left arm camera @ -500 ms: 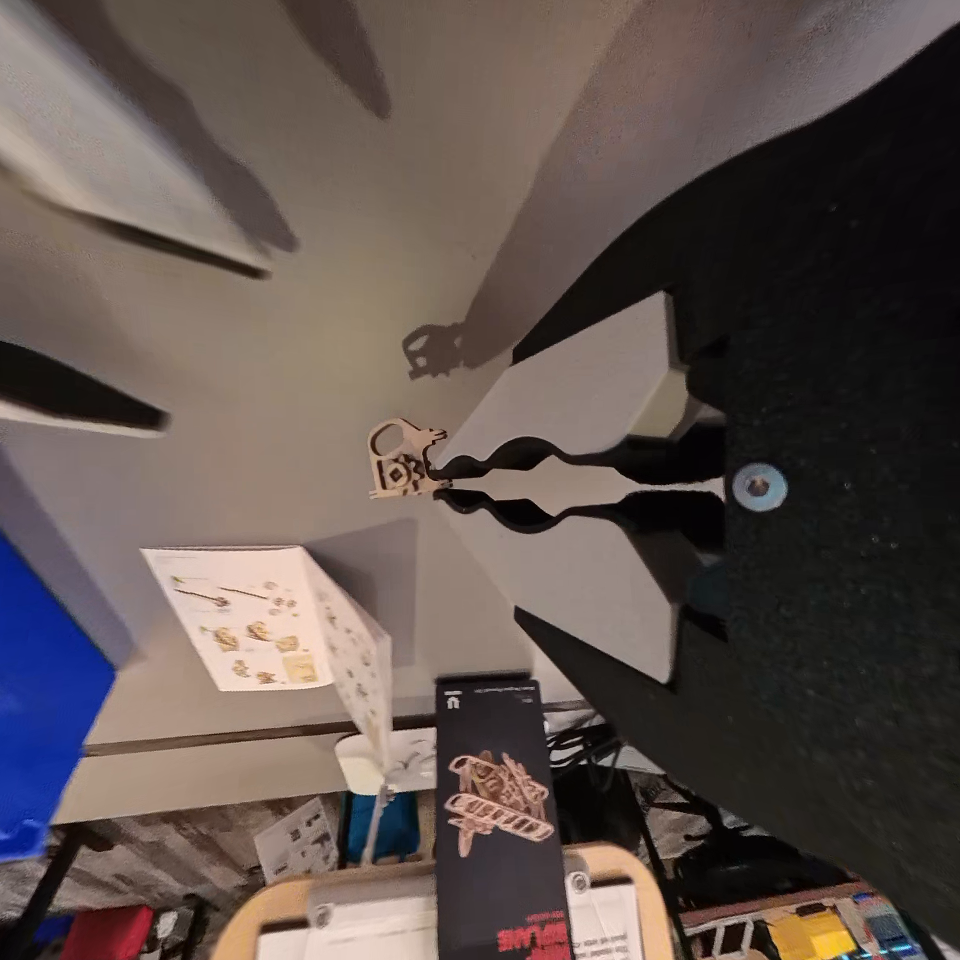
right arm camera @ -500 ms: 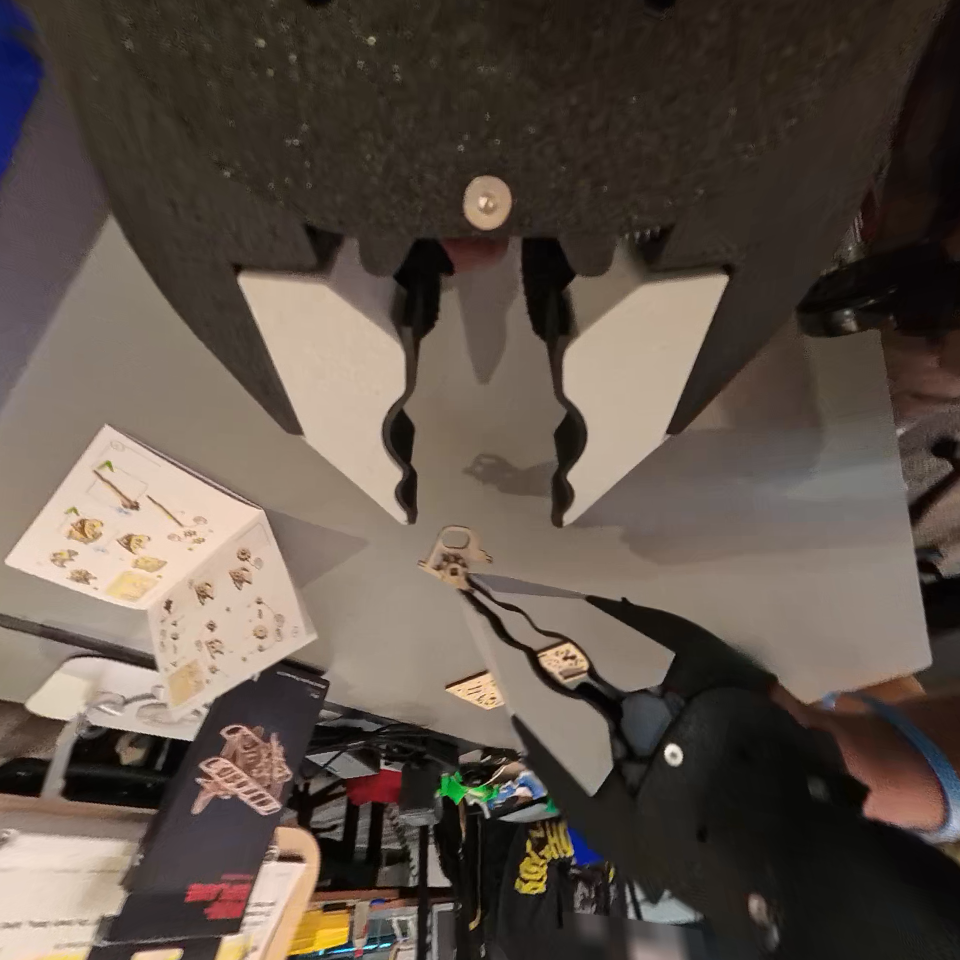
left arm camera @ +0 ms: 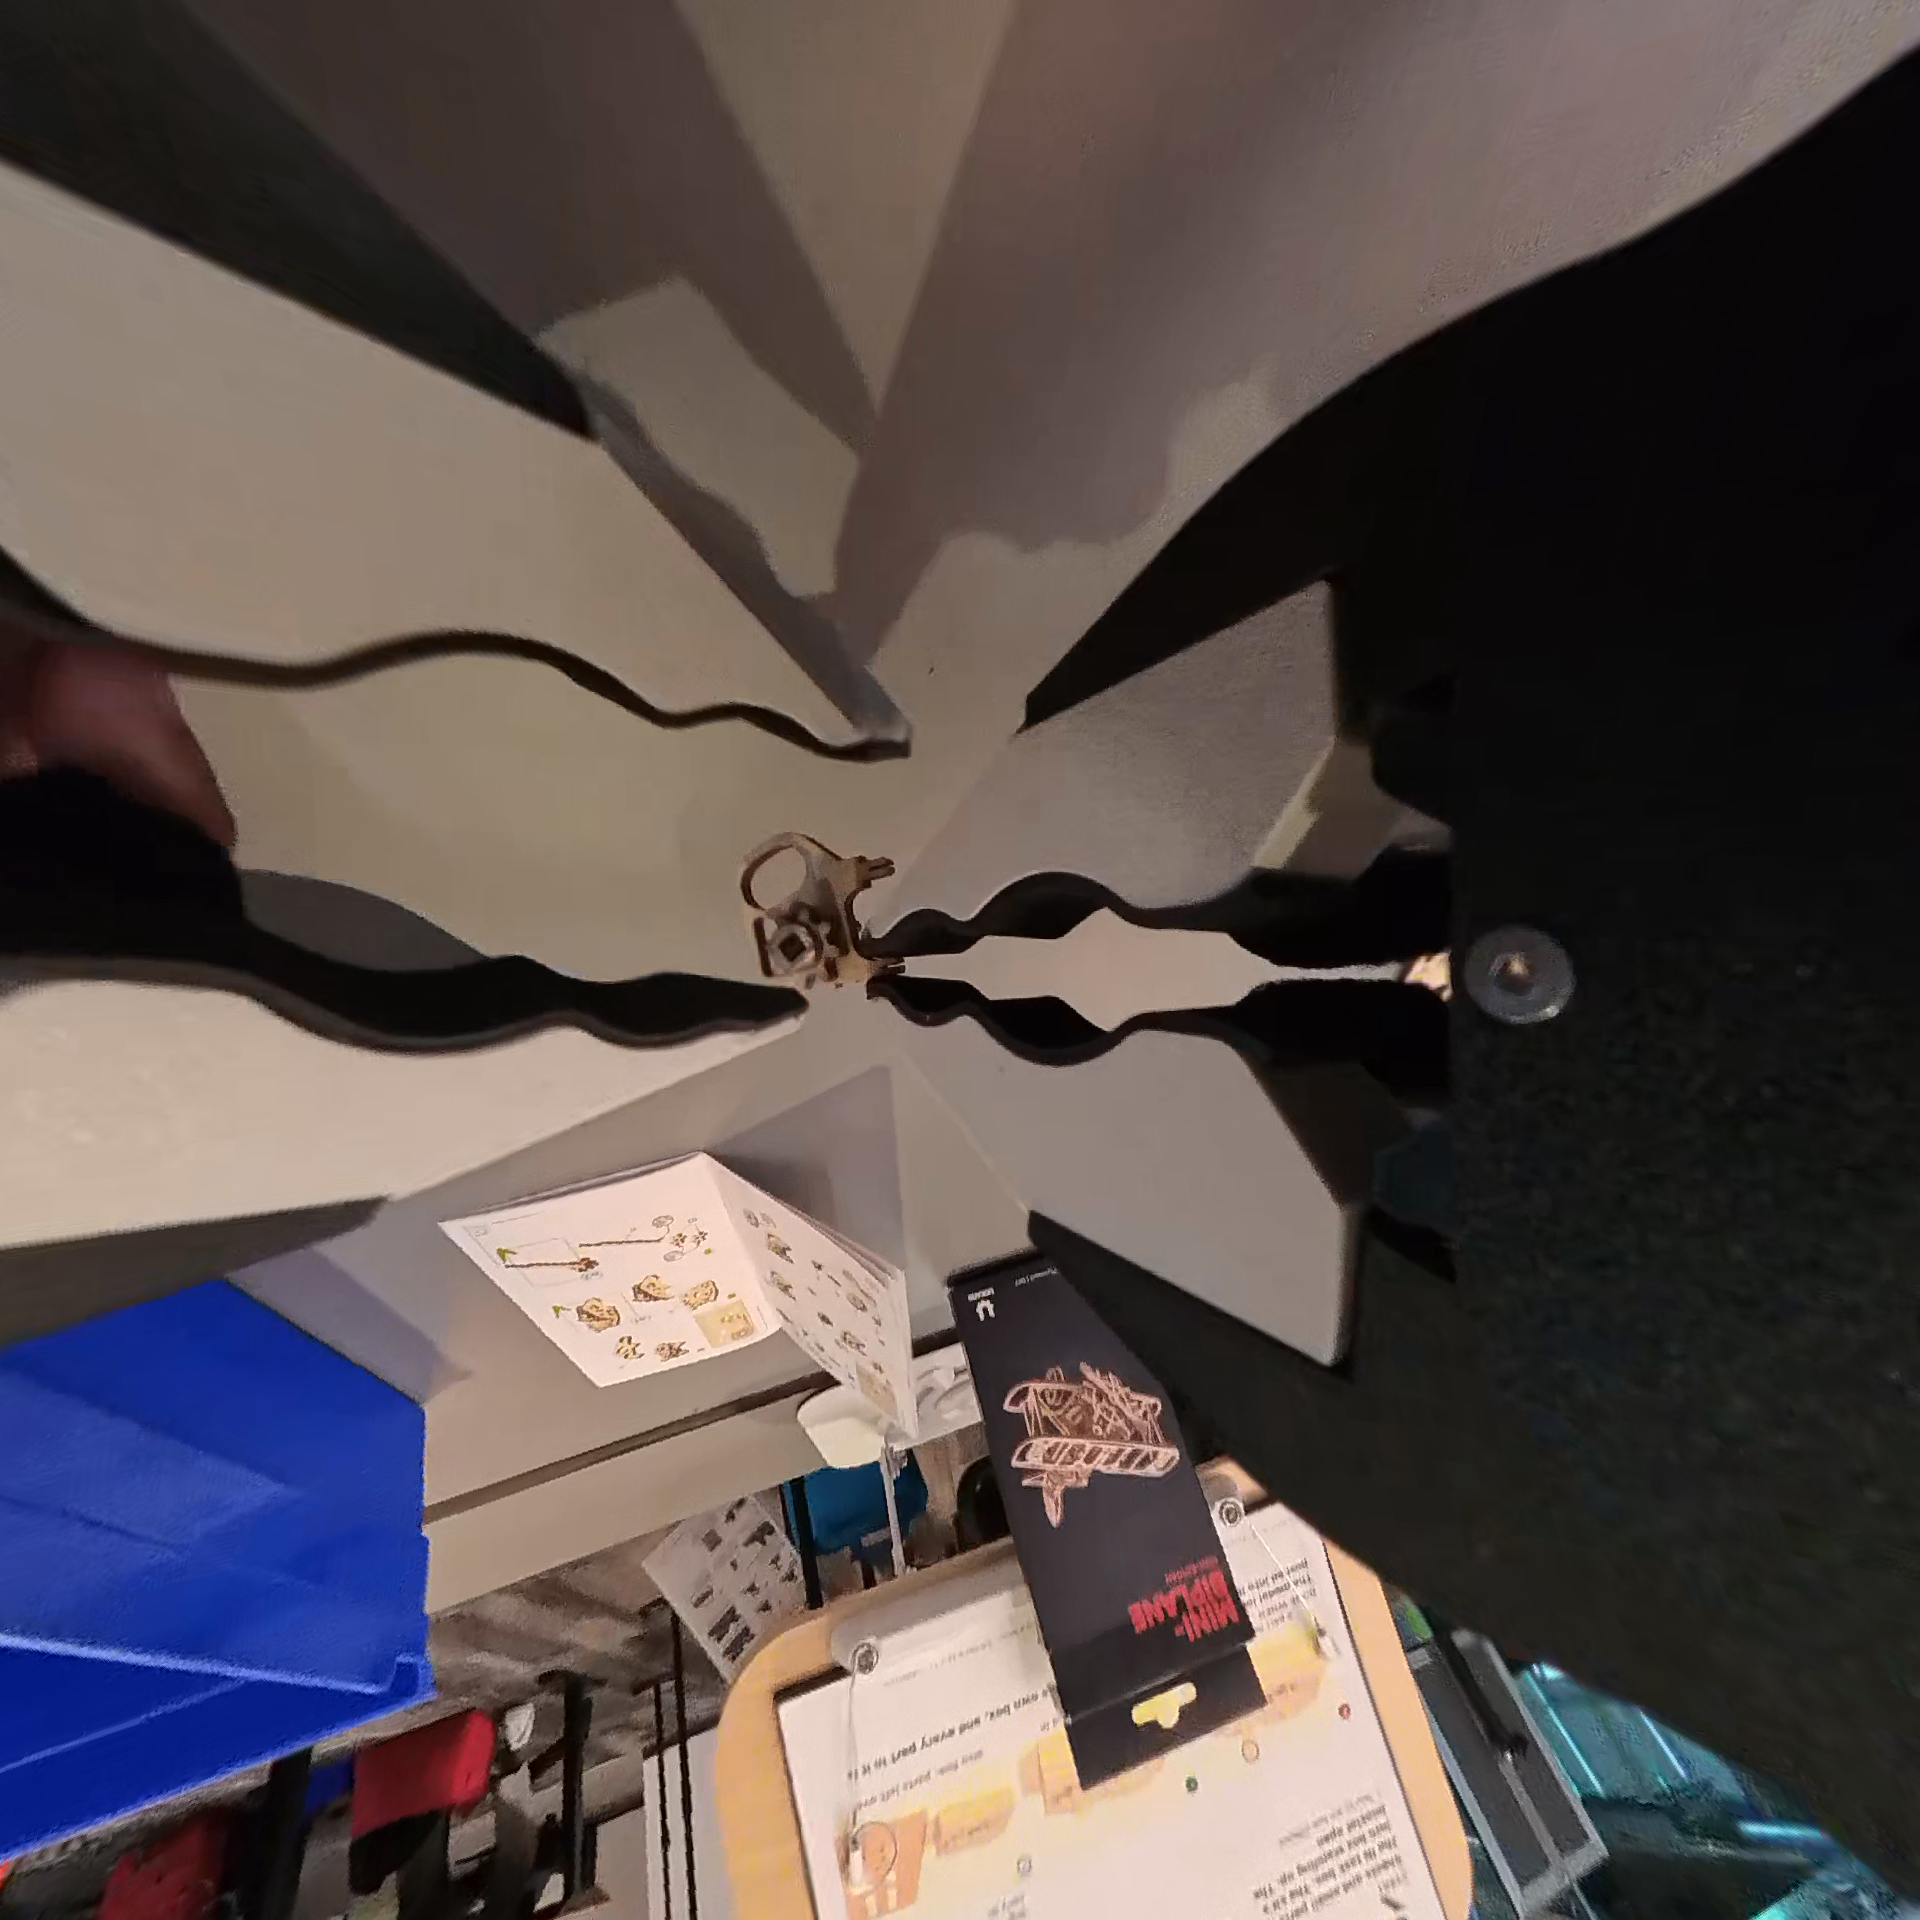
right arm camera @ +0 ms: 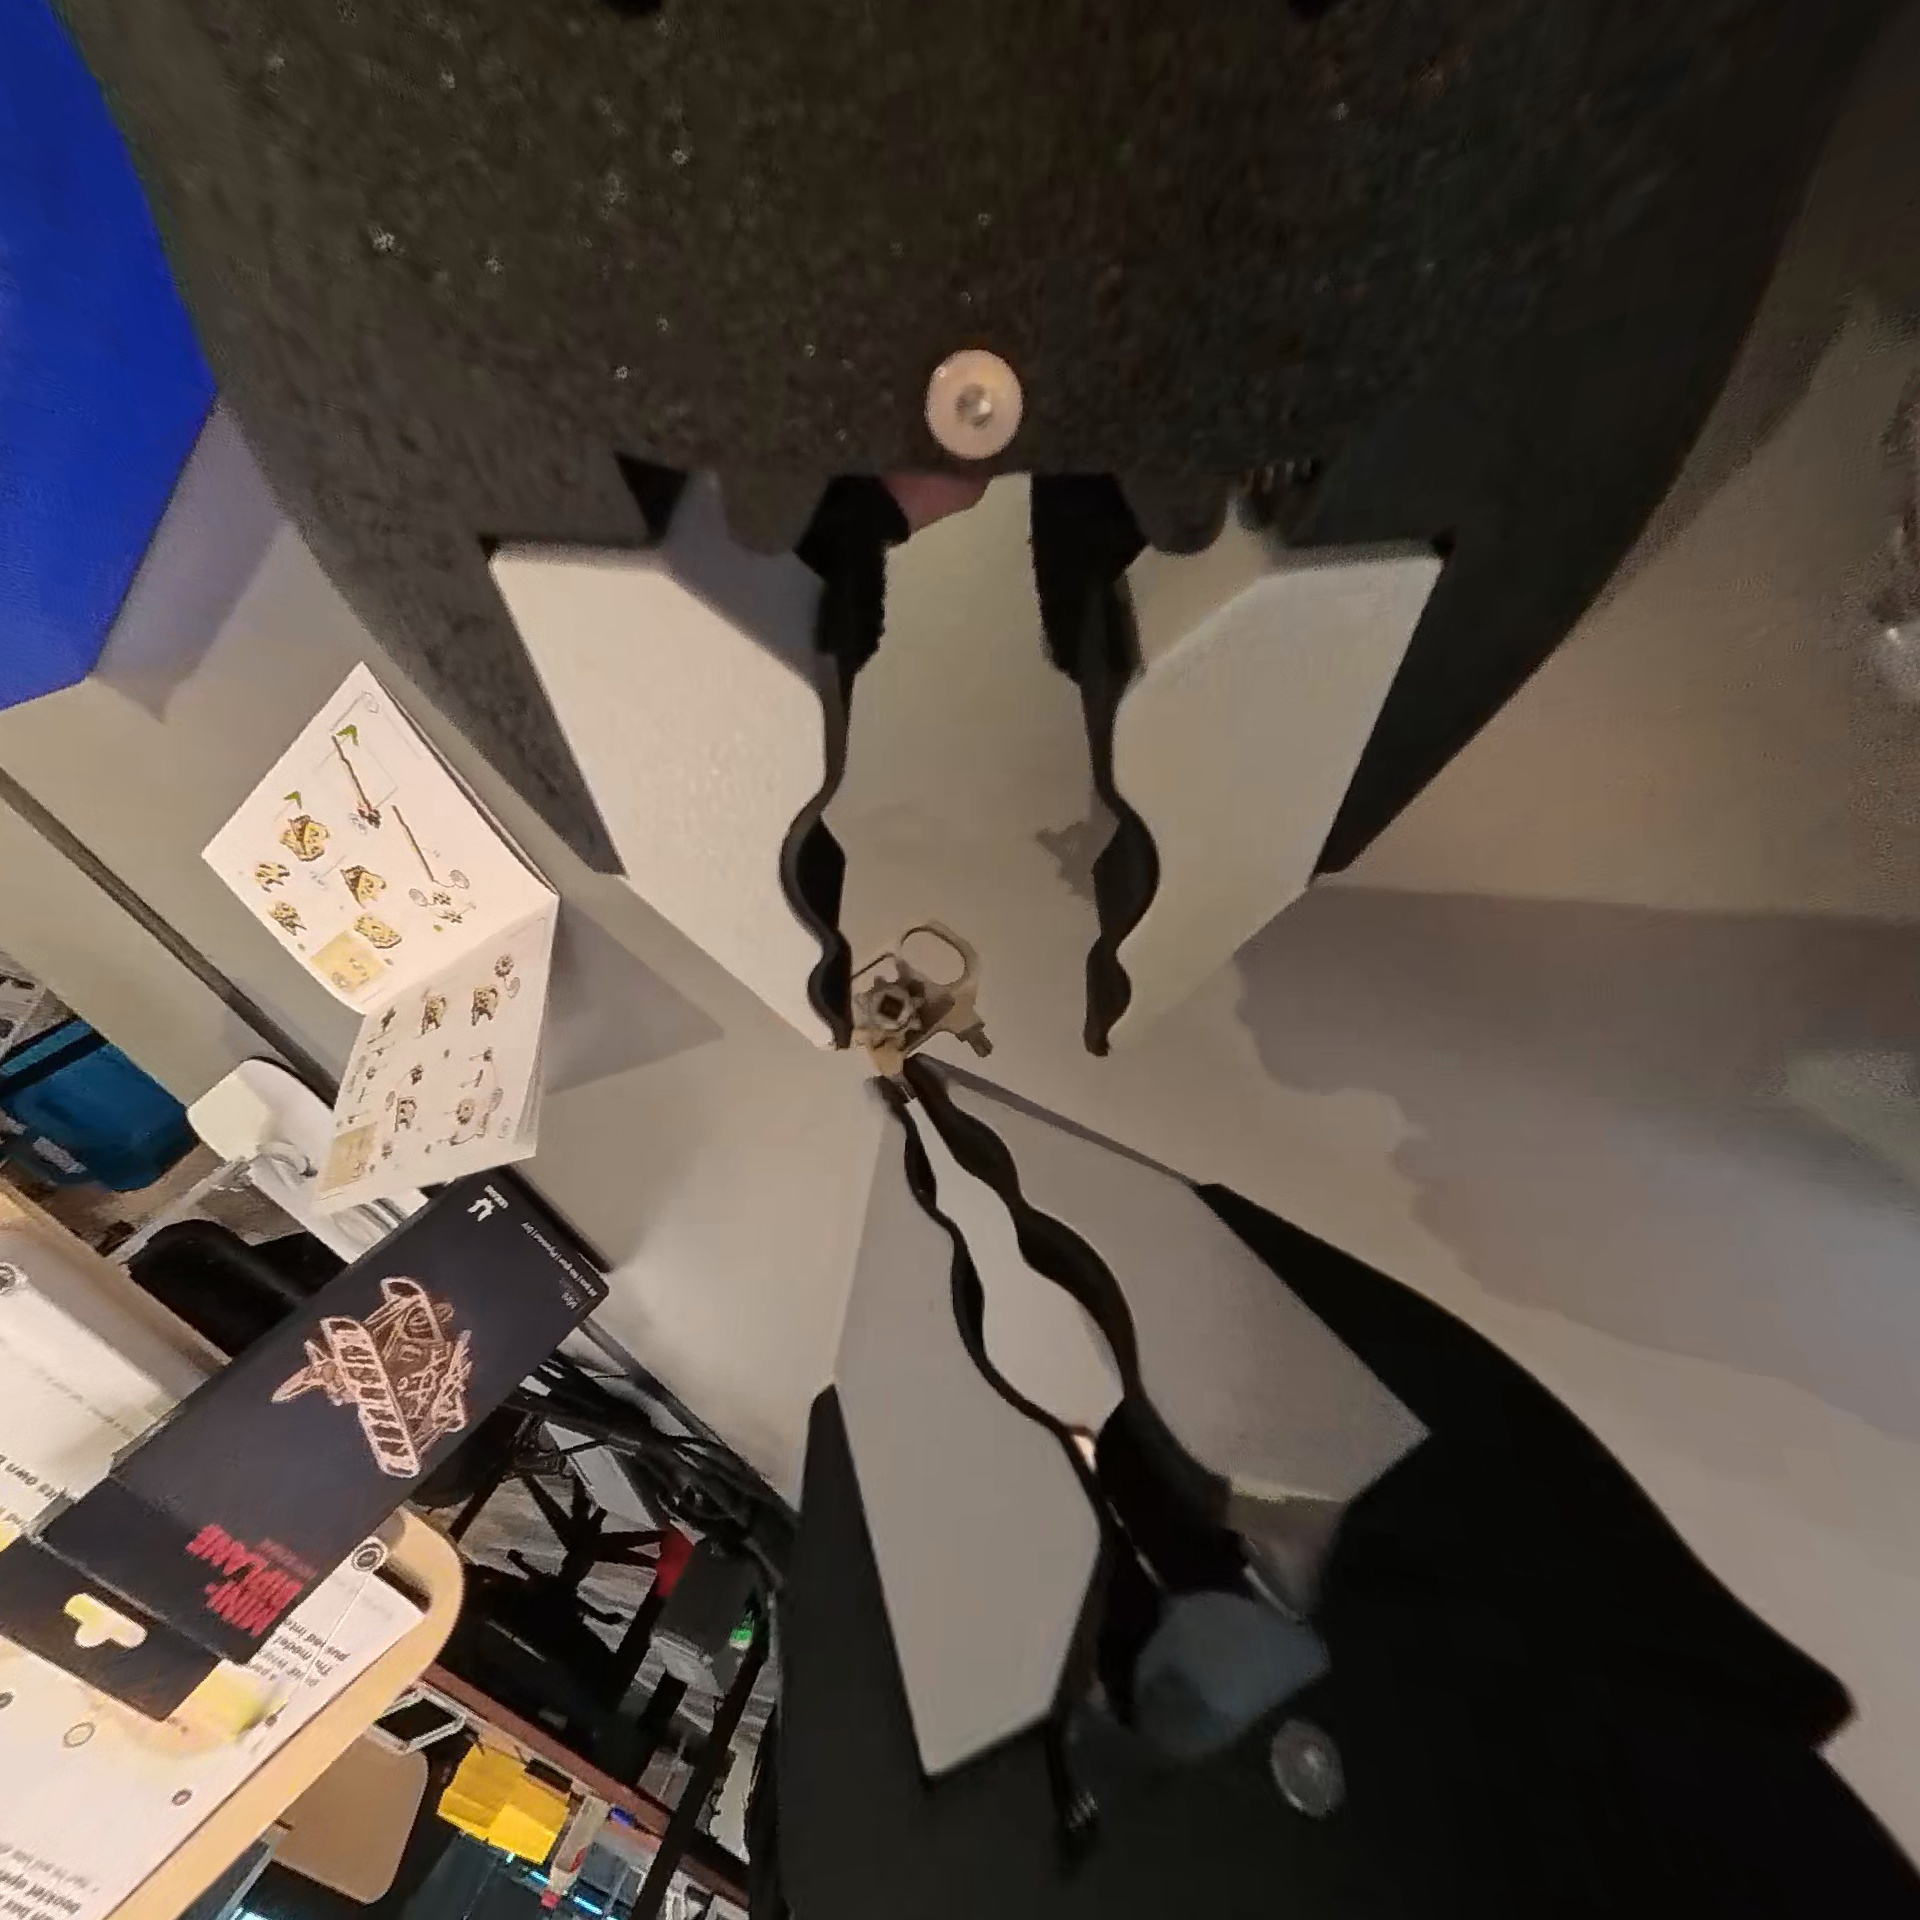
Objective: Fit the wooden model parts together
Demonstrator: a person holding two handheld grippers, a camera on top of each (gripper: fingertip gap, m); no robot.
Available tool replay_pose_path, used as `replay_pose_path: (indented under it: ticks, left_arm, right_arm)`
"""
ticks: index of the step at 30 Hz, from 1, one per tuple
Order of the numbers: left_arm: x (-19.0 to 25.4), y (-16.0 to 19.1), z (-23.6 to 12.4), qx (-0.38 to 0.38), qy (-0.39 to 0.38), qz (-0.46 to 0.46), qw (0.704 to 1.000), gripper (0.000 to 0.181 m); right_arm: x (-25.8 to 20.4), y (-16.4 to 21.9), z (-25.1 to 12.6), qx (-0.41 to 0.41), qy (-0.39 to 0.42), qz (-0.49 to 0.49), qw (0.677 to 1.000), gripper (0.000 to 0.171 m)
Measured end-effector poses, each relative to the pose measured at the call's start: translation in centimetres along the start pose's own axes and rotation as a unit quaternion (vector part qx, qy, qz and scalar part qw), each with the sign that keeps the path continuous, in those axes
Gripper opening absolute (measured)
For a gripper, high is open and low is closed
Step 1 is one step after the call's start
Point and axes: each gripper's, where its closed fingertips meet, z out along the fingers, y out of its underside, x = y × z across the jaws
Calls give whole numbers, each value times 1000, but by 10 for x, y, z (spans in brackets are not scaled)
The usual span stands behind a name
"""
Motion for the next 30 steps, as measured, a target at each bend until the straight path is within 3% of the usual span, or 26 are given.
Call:
replay_pose_path:
  ticks: [30]
  left_arm:
    - [4,7,-21,-22,-23,-2,1000,1]
  right_arm:
    - [-9,-14,-6,25,-2,3,1000,42]
